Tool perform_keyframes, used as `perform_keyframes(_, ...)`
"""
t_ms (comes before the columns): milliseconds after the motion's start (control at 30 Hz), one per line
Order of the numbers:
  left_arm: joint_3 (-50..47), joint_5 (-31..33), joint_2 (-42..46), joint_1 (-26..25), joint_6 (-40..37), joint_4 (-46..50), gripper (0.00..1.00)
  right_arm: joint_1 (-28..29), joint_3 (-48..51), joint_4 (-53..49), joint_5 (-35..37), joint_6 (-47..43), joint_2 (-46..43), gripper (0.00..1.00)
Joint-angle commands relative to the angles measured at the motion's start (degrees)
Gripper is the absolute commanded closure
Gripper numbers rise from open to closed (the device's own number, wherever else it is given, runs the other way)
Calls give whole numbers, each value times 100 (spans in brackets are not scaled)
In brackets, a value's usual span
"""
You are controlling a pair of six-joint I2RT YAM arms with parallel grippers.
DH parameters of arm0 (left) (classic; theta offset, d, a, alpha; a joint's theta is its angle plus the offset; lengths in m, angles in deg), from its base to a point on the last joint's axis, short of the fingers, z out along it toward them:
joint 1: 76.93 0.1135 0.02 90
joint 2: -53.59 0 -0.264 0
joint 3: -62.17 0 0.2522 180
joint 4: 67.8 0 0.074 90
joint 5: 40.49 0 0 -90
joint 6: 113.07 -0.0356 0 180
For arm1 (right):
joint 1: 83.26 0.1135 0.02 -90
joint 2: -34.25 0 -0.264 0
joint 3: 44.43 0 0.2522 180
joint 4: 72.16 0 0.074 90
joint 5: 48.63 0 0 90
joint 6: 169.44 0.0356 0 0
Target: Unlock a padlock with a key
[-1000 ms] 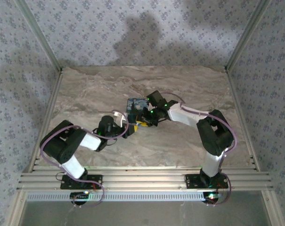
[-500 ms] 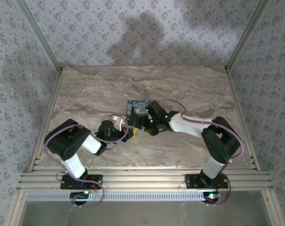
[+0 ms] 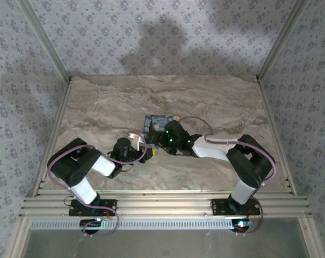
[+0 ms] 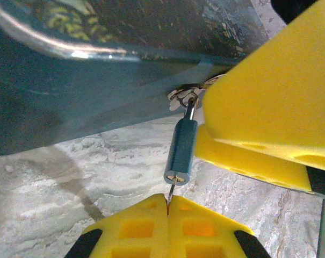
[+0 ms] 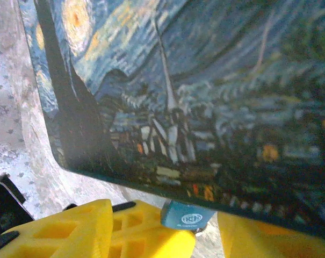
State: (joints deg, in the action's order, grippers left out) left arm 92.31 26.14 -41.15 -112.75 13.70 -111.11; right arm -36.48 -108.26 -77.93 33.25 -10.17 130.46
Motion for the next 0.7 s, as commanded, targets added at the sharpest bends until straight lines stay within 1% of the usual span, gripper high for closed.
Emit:
perform_keyframes(0, -64, 0, 181, -65, 53, 326, 100, 43, 29, 320, 299, 129, 167, 47)
perform_keyframes(200, -3, 8, 424, -64, 45, 560, 100, 138, -35, 40, 311, 192, 285, 48)
perform_keyframes(367, -1, -18, 565, -66, 83, 615, 100, 191, 8, 97, 371, 296, 359, 48)
perform_keyframes(400, -3, -18, 594, -61, 84, 639, 100, 193, 0, 115, 364, 312, 384, 52)
perform_keyframes(500, -3, 34, 696, -72, -5, 777, 100, 198, -86, 73, 370, 326, 435, 67)
perform_keyframes(600, 6, 133, 852, -101, -225, 987, 100, 178, -160, 28, 293, 370, 478, 82)
perform_keyframes(667, 46, 233, 966, -156, -434, 1190, 100, 165, -196, -17, 243, 399, 496, 89)
